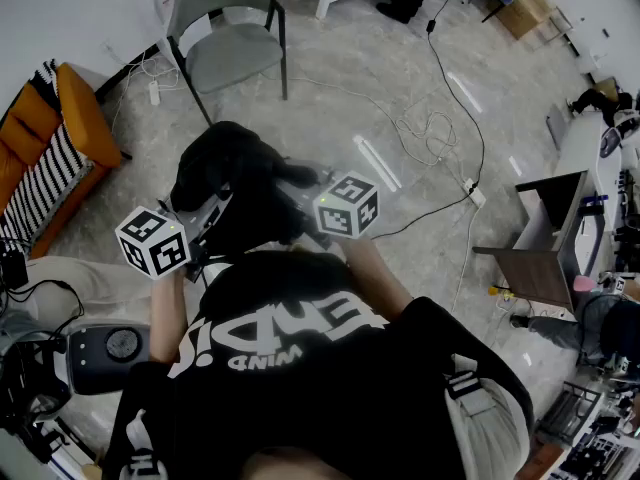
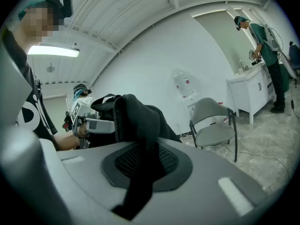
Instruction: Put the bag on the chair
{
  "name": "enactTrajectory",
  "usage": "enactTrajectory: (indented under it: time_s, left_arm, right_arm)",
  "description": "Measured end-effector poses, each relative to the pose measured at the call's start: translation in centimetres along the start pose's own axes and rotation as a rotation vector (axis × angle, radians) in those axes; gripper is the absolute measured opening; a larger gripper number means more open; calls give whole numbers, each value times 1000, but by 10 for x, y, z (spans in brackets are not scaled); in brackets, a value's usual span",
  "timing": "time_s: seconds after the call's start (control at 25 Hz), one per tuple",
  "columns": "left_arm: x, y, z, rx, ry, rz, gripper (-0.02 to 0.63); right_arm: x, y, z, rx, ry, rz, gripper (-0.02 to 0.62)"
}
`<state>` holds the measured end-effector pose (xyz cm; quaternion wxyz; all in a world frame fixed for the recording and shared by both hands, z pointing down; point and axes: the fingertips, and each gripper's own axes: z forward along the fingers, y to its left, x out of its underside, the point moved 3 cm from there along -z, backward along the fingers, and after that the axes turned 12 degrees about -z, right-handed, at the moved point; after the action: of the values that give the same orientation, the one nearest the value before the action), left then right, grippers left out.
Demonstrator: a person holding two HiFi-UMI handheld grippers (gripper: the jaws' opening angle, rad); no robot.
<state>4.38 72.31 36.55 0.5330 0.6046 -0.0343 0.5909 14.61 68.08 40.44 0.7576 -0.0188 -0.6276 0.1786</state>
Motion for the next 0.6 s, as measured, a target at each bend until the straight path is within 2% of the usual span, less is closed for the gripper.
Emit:
enactTrajectory:
  time_s: [0.36,0.6]
  left_arm:
    - [0,0,2,-2,17,18,72]
    - [-4,-8,18,-31,11,45,71]
  right_arm:
    - [2,-2,0,6,-5,36,41]
    - [-1,-15,-11,-11,-12,29,41]
